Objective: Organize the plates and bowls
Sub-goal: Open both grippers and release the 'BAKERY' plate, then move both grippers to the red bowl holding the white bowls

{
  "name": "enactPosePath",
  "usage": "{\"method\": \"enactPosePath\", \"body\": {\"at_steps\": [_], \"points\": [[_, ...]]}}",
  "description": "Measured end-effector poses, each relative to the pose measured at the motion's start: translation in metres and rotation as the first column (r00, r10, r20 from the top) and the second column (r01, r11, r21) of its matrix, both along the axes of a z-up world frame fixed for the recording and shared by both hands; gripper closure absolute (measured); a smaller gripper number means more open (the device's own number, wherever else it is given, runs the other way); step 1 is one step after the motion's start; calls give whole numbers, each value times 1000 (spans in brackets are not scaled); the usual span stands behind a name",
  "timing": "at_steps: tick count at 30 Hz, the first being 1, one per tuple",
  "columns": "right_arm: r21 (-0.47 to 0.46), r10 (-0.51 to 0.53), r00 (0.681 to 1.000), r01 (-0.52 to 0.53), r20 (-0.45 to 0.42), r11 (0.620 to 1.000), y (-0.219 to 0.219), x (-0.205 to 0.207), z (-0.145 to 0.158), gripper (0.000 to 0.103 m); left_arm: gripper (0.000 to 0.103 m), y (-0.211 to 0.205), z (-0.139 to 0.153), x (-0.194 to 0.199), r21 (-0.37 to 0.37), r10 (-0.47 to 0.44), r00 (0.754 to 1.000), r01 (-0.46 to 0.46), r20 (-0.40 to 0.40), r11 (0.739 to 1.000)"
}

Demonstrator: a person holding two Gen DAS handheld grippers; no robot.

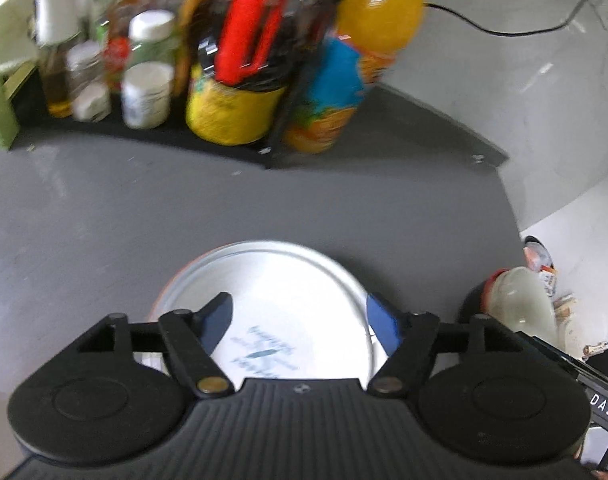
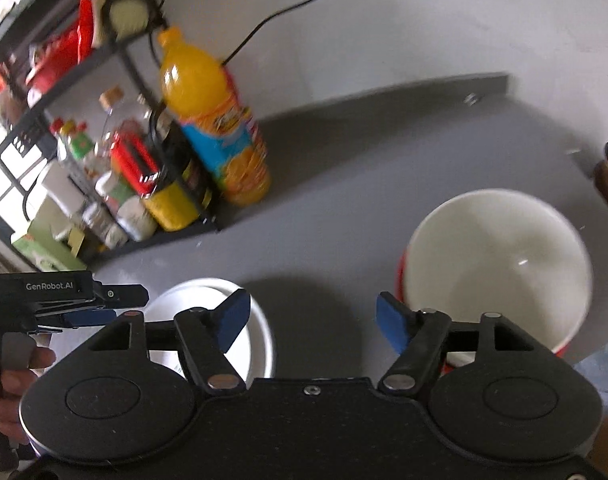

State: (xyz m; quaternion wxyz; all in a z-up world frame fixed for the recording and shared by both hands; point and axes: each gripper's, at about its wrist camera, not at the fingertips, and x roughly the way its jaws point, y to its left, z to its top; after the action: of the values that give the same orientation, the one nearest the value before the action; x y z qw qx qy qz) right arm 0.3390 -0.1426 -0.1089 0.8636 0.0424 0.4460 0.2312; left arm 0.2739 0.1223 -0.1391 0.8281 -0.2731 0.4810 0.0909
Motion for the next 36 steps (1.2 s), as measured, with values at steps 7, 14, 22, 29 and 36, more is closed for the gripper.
{"method": "enactPosePath", "body": {"at_steps": [7,14,22,29,36], "points": [[13,-42,998,41,38,999,-32,8,20,10,21,-34,21,19,-42,-39,998,41,38,998],[4,-75,997,75,32,997,-66,20,23,7,20,-74,32,39,-37,-68,996,70,52,997],[-11,-110,994,110,17,994,-104,43,17,7,20,-125,22,67,-28,-130,991,131,27,991],[-43,-107,994,105,-39,994,-133,69,-3,19,20,-161,3,89,-24,-167,986,167,-20,986],[-28,-87,985,84,-151,996,-152,98,-34,31,23,-181,-18,108,-25,-147,985,146,-89,989]]}}
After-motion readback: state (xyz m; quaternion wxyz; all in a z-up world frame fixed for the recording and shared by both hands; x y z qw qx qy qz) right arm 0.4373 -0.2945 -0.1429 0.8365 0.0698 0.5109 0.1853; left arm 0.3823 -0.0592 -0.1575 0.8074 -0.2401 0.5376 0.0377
